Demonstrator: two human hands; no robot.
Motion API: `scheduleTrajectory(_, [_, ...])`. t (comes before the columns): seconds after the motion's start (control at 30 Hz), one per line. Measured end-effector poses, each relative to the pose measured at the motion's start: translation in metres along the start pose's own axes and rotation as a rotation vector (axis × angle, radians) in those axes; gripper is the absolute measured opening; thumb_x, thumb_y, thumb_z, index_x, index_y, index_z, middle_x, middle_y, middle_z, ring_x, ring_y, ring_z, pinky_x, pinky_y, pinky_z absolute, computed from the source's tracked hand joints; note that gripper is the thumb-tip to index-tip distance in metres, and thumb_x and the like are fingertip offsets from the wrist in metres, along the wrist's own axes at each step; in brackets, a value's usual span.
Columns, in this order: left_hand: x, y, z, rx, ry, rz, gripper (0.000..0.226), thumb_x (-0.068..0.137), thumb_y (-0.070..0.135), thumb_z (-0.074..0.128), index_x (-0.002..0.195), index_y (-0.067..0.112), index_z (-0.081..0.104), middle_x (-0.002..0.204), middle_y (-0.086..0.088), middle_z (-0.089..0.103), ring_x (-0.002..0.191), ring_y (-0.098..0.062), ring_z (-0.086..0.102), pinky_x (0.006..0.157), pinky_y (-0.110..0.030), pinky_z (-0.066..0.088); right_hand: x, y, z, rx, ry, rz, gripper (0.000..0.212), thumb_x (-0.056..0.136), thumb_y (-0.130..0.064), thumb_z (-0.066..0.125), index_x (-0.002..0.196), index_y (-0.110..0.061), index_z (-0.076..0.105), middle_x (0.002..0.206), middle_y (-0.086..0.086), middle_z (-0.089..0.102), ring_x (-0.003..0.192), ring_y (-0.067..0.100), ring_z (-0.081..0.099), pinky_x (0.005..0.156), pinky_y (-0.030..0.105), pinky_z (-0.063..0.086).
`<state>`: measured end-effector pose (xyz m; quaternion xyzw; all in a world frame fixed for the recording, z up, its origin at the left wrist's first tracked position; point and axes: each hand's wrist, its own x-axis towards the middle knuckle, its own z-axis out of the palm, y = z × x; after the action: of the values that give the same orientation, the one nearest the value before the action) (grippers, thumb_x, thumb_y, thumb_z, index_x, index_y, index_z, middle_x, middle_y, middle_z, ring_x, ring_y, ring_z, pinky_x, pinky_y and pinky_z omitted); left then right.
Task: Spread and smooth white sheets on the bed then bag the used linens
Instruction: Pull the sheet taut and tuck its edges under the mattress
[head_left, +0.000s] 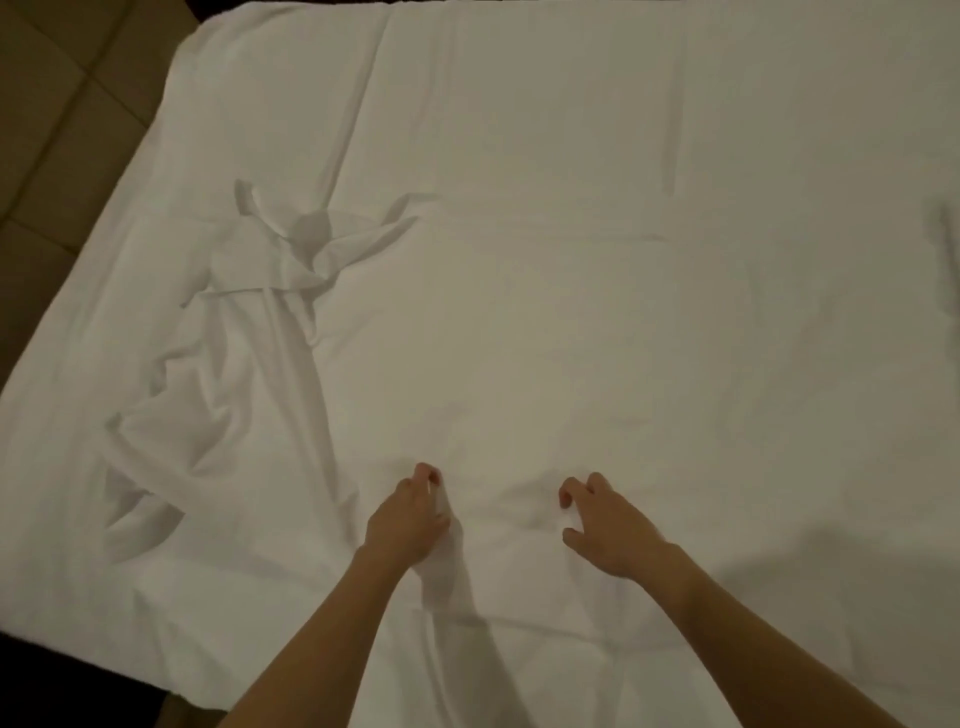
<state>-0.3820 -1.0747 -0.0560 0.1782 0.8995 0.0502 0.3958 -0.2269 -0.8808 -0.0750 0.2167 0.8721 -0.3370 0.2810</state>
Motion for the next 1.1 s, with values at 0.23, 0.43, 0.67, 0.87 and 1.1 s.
scheduleTrajectory(0.23, [0.04,-0.007,-0.028,0.02,0.17,-0.019,0.043,0.089,0.015,0.049,0.13,0.02,0.039,0.115,-0.007,0.043,0.104,-0.028,0.048,0.077,-0.036,0.043,0.035,-0.022,-0.007,-0.069,0.092,-0.026,0.011,0.092,-0.028,0.051,0.101,-0.024,0.045,0.104,-0.003,0.037,0.084,0.014,0.048,0.078,0.026,0.046])
scheduleTrajectory(0.43, [0.114,0.03,-0.082,0.225,0.324,0.213,0.041,0.091,0.018,0.05,0.131,0.016,0.043,0.124,-0.009,0.041,0.115,-0.028,0.043,0.081,-0.044,0.048,0.093,-0.02,-0.076,-0.061,0.409,0.142,0.038,0.092,-0.027,0.055,0.128,-0.02,0.048,0.124,0.006,0.045,0.115,0.026,0.046,0.09,0.037,0.04])
scheduleTrajectory(0.67, [0.206,0.112,-0.13,0.339,0.245,0.392,0.06,0.092,0.028,0.059,0.145,0.021,0.031,0.153,-0.003,0.024,0.136,-0.028,0.027,0.097,-0.05,0.042,0.159,0.02,-0.163,-0.099,0.575,0.29,0.047,0.092,-0.029,0.059,0.135,-0.015,0.046,0.136,0.011,0.041,0.122,0.03,0.041,0.095,0.043,0.039])
scheduleTrajectory(0.87, [0.279,0.149,-0.19,0.25,0.276,0.386,0.105,0.076,0.052,0.074,0.154,0.026,0.009,0.162,-0.001,0.004,0.148,-0.03,0.002,0.111,-0.066,0.011,0.216,0.053,-0.241,-0.163,0.518,0.232,0.097,0.074,-0.049,0.076,0.151,-0.021,0.024,0.159,0.005,0.018,0.145,0.026,0.018,0.117,0.048,0.02])
scheduleTrajectory(1.1, [0.315,0.175,-0.236,0.395,0.068,0.386,0.066,0.068,0.048,0.082,0.119,0.01,0.063,0.106,-0.011,0.064,0.097,-0.028,0.056,0.082,-0.033,0.04,0.261,0.043,-0.31,-0.316,0.149,0.19,0.071,0.07,-0.043,0.082,0.127,-0.011,0.054,0.121,0.011,0.057,0.108,0.03,0.051,0.094,0.04,0.035])
